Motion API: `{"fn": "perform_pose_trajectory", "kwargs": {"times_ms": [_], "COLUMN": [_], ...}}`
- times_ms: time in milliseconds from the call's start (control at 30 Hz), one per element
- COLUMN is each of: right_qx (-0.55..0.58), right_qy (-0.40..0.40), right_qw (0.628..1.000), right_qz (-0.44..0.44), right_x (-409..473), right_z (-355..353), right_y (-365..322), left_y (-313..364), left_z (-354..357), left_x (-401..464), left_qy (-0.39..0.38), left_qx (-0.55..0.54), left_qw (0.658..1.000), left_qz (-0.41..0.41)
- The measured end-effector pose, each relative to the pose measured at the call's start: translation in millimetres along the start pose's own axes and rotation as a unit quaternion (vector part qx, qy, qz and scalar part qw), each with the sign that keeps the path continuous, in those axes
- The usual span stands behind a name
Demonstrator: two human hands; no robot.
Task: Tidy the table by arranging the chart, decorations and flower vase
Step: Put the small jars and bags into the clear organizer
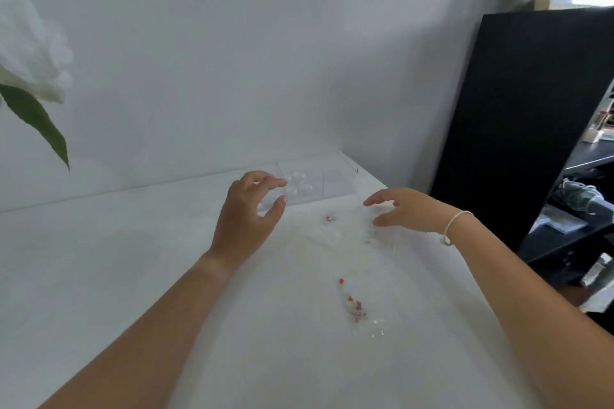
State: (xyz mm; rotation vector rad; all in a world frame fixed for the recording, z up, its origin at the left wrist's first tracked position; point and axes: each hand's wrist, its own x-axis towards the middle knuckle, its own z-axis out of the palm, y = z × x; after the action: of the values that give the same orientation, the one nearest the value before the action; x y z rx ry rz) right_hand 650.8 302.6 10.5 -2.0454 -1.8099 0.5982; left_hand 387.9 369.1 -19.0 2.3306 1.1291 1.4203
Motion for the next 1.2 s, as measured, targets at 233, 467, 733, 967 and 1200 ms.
{"fn": "perform_pose_trajectory", "kwargs": {"times_ms": [233,467,733,967,1200], "right_qx": [-0.033,-0.018,0.011,0.103,0.182], "right_qy": [-0.056,-0.038,-0.016,0.030,0.108], "right_qw": [0.996,0.995,0.999,0.994,0.977], "right_qz": [0.066,0.085,0.036,0.018,0.014], "right_x": [-2.1,1.5,3.4,5.5,5.4], "right_z": [-9.6,-5.5,-2.0,-2.3,-11.6], "right_y": [4.6,3.8,-2.8,-0.5,1.0], "left_y": [36.6,40.5,40.7,37.2,38.1], "left_z": [29.4,39.6,32.4,29.3,19.8], "left_x": [-24.4,-23.2,-17.6,-15.7,-3.1], "left_qy": [-0.165,-0.199,-0.202,-0.148,-0.079], "left_qx": [0.064,0.155,0.043,-0.046,-0.095], "left_qw": [0.981,0.959,0.961,0.968,0.974], "left_qz": [-0.079,-0.131,-0.183,-0.196,-0.189]}}
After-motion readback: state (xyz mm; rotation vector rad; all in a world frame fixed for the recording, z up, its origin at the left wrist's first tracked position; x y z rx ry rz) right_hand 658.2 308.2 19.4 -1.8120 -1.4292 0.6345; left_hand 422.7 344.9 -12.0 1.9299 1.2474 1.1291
